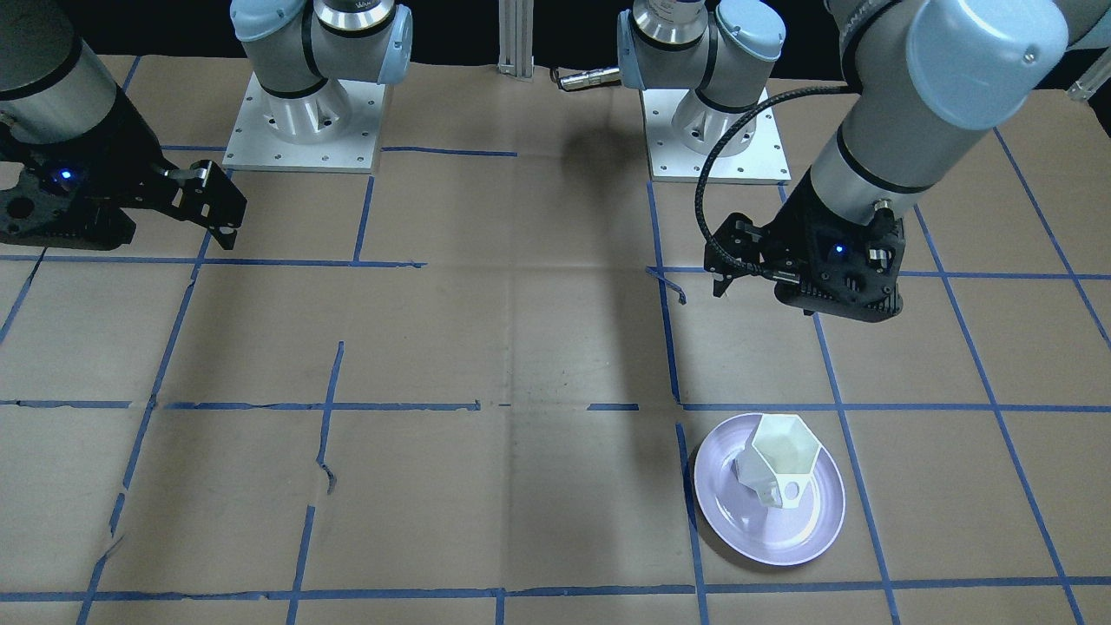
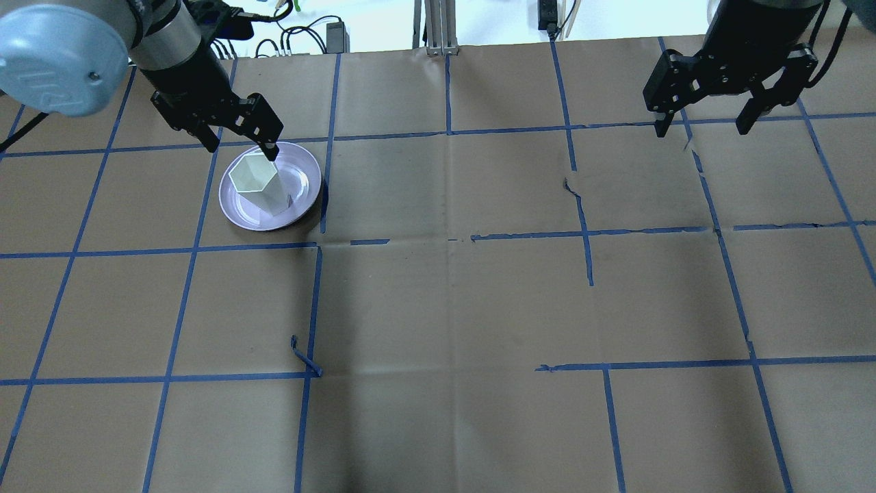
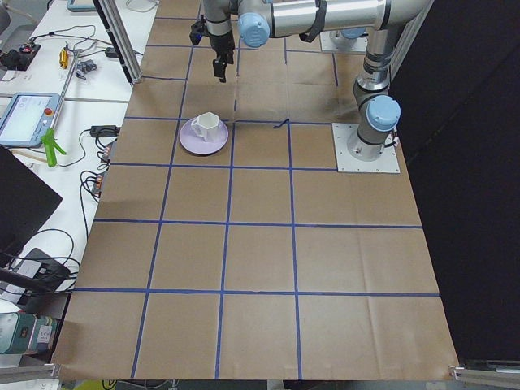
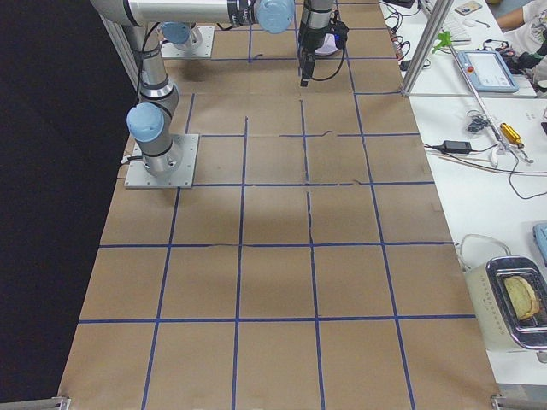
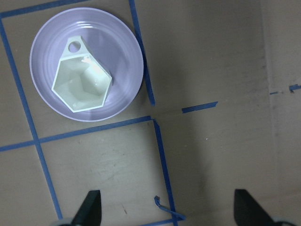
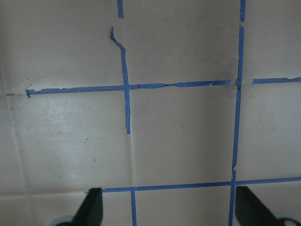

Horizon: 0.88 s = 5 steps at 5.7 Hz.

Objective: Flip cup and place on plate
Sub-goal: 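Open the left gripper and raise it above the mug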

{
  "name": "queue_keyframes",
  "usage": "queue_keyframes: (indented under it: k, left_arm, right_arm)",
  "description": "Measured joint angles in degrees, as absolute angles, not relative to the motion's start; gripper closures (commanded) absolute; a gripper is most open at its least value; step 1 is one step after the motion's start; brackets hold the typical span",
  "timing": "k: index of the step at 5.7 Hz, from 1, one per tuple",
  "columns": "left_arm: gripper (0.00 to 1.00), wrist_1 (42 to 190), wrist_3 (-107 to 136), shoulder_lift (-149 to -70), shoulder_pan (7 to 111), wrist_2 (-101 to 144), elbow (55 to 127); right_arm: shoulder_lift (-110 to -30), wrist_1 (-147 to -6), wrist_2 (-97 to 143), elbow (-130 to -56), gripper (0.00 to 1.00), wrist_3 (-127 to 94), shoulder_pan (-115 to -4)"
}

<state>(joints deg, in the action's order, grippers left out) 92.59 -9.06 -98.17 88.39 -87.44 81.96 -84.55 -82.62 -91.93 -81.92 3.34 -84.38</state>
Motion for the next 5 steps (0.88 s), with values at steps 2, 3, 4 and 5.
queue_keyframes:
  k: [2, 3, 4, 5]
  left_arm:
    - [0.01, 95.0, -4.3, -93.6, 89.3, -87.5, 83.1]
    - [0.01, 94.8, -4.0, -91.7, 89.5, -88.4, 85.5]
    - [0.01, 94.4, -4.0, -90.5, 89.5, -89.5, 87.3]
    - [0.01, 93.9, -4.0, -90.2, 89.5, -89.8, 88.0]
  right_arm:
    - [-84.5, -82.6, -91.9, -81.9, 0.00, 3.3, -84.3]
    - [-84.5, -82.6, -91.9, -81.9, 0.00, 3.3, -84.3]
    - [-84.5, -82.6, -91.9, -81.9, 0.00, 3.3, -84.4]
    - [-84.5, -82.6, -91.9, -81.9, 0.00, 3.3, -84.4]
